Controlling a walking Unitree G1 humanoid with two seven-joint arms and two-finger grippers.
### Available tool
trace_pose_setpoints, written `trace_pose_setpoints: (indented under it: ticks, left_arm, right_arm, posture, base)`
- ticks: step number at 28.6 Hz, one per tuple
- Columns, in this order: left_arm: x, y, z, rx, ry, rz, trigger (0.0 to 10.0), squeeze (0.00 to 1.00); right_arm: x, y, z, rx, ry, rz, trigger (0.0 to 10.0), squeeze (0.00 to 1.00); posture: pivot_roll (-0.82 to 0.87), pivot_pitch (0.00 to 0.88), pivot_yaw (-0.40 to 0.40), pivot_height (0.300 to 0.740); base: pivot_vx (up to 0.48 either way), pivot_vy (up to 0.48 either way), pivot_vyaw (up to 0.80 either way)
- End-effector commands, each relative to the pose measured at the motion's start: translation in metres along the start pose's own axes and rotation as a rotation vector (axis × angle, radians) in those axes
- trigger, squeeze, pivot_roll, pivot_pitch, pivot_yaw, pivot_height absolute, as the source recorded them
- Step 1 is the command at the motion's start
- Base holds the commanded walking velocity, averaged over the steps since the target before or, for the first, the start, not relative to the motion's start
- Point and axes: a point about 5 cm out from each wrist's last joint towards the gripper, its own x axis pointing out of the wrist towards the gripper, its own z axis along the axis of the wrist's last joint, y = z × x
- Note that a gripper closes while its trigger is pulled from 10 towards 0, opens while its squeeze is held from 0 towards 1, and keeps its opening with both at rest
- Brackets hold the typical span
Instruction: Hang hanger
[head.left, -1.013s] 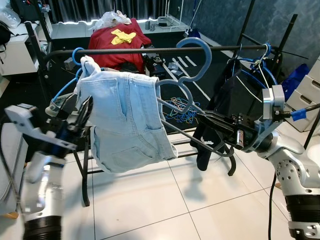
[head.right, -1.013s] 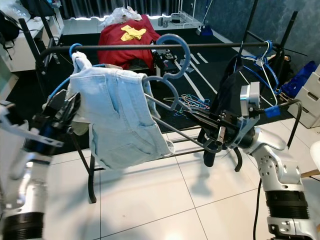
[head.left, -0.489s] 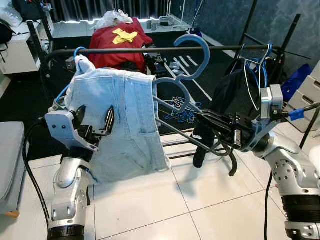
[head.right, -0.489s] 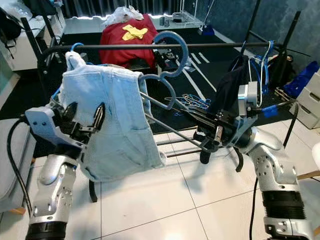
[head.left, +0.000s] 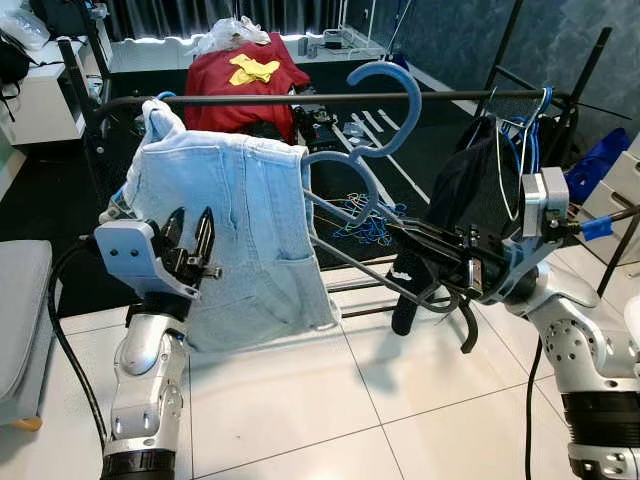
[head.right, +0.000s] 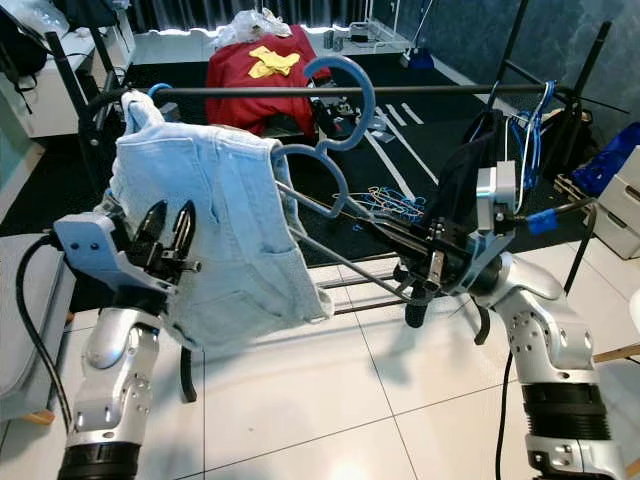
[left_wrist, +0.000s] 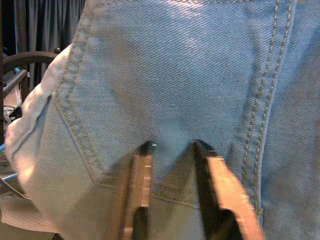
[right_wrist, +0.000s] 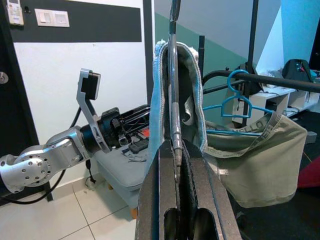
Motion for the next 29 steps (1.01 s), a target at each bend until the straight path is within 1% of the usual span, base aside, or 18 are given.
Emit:
trace_pose_setpoints:
  ticks: [1, 8, 9, 11, 12, 14, 15, 16, 17, 18, 19, 21, 23, 24, 25, 26, 27, 29]
  left_arm:
    - [0.000, -0.002, -0.003, -0.010, 0.008, 0.008, 0.0, 0.00]
    - [0.001, 0.006, -0.003, 0.057, -0.002, 0.083, 0.0, 0.00]
    - [0.001, 0.011, 0.001, 0.083, -0.030, 0.128, 0.0, 0.00]
    - [0.001, 0.011, 0.001, 0.083, -0.030, 0.128, 0.0, 0.00]
    - [0.002, 0.013, 0.006, 0.086, -0.065, 0.138, 0.0, 0.00]
    - [0.000, -0.002, 0.019, -0.021, -0.144, 0.003, 0.0, 0.00]
    - [-0.002, -0.011, 0.023, -0.068, -0.165, -0.083, 3.6, 0.32]
    - [-0.002, -0.011, 0.023, -0.068, -0.165, -0.083, 3.6, 0.32]
    - [-0.005, -0.020, 0.028, -0.124, -0.186, -0.168, 10.0, 1.00]
    - [-0.005, -0.020, 0.028, -0.124, -0.186, -0.168, 10.0, 1.00]
    - [-0.007, -0.025, 0.031, -0.154, -0.196, -0.215, 10.0, 1.00]
    - [-0.006, -0.024, 0.049, -0.152, -0.280, -0.202, 10.0, 1.00]
    - [-0.005, -0.024, 0.054, -0.152, -0.298, -0.195, 10.0, 1.00]
    - [-0.007, -0.031, 0.060, -0.164, -0.303, -0.263, 10.0, 1.00]
    - [-0.007, -0.031, 0.060, -0.164, -0.303, -0.263, 10.0, 1.00]
    - [-0.011, -0.043, 0.066, -0.187, -0.283, -0.380, 10.0, 1.00]
    - [-0.017, -0.055, 0.067, -0.164, -0.250, -0.501, 10.0, 1.00]
    - [-0.026, -0.068, 0.064, -0.121, -0.199, -0.638, 10.0, 1.00]
  right_arm:
    - [0.002, 0.004, 0.007, -0.017, -0.045, 0.024, 0.0, 0.00]
    - [0.003, 0.004, 0.007, -0.015, -0.039, 0.027, 0.0, 0.00]
    - [0.002, 0.004, 0.006, -0.017, -0.033, 0.021, 0.0, 0.00]
    - [0.002, 0.004, 0.006, -0.017, -0.033, 0.021, 0.0, 0.00]
    - [0.001, 0.003, 0.005, -0.022, -0.028, 0.011, 0.0, 0.00]
    - [0.002, 0.002, 0.005, -0.030, -0.029, -0.005, 0.0, 0.00]
    - [0.003, 0.001, 0.004, -0.029, -0.031, -0.004, 0.0, 0.00]
    - [0.003, 0.001, 0.004, -0.029, -0.031, -0.004, 0.0, 0.00]
    - [0.005, 0.002, 0.004, -0.026, -0.032, 0.002, 0.0, 0.00]
    - [0.005, 0.002, 0.004, -0.026, -0.032, 0.002, 0.0, 0.00]
    - [0.006, 0.003, 0.003, -0.024, -0.032, 0.008, 0.0, 0.00]
    - [0.006, 0.003, 0.002, -0.021, -0.028, 0.013, 0.0, 0.00]
    - [0.006, 0.003, 0.002, -0.022, -0.026, 0.012, 0.0, 0.00]
    - [0.005, 0.002, 0.001, -0.023, -0.024, 0.010, 0.0, 0.00]
    - [0.005, 0.002, 0.001, -0.023, -0.024, 0.010, 0.0, 0.00]
    - [0.005, 0.002, 0.001, -0.024, -0.021, 0.008, 0.0, 0.00]
    - [0.006, 0.001, 0.001, -0.025, -0.018, 0.008, 0.0, 0.00]
    - [0.007, 0.001, 0.000, -0.025, -0.016, 0.010, 0.0, 0.00]
  posture:
    - [-0.19, 0.099, -0.013, 0.740]
    - [-0.20, 0.099, -0.013, 0.740]
    - [-0.20, 0.101, -0.013, 0.740]
    - [-0.20, 0.101, -0.013, 0.740]
    - [-0.20, 0.101, -0.014, 0.740]
    - [-0.20, 0.104, -0.018, 0.740]
    - [-0.19, 0.104, -0.019, 0.740]
    - [-0.19, 0.104, -0.019, 0.740]
    - [-0.19, 0.102, -0.020, 0.740]
    - [-0.19, 0.102, -0.020, 0.740]
    - [-0.19, 0.102, -0.020, 0.740]
    - [-0.19, 0.097, -0.022, 0.740]
    - [-0.19, 0.097, -0.022, 0.740]
    - [-0.19, 0.094, -0.023, 0.740]
    - [-0.19, 0.094, -0.023, 0.740]
    - [-0.19, 0.091, -0.023, 0.740]
    - [-0.18, 0.089, -0.026, 0.740]
    - [-0.18, 0.088, -0.027, 0.740]
  base:
    - [0.000, 0.000, 0.00]
    - [0.000, 0.000, 0.00]
    - [0.000, 0.000, 0.00]
    - [0.000, 0.000, 0.00]
    - [0.000, 0.000, 0.00]
    - [0.000, 0.000, 0.00]
    - [0.000, 0.000, 0.00]
    - [0.000, 0.000, 0.00]
    - [0.000, 0.000, 0.00]
    - [0.000, 0.000, 0.00]
    - [0.000, 0.000, 0.00]
    - [0.000, 0.000, 0.00]
    - [0.000, 0.000, 0.00]
    - [0.000, 0.000, 0.00]
    - [0.000, 0.000, 0.00]
    - [0.000, 0.000, 0.00]
    - [0.000, 0.000, 0.00]
    - [0.000, 0.000, 0.00]
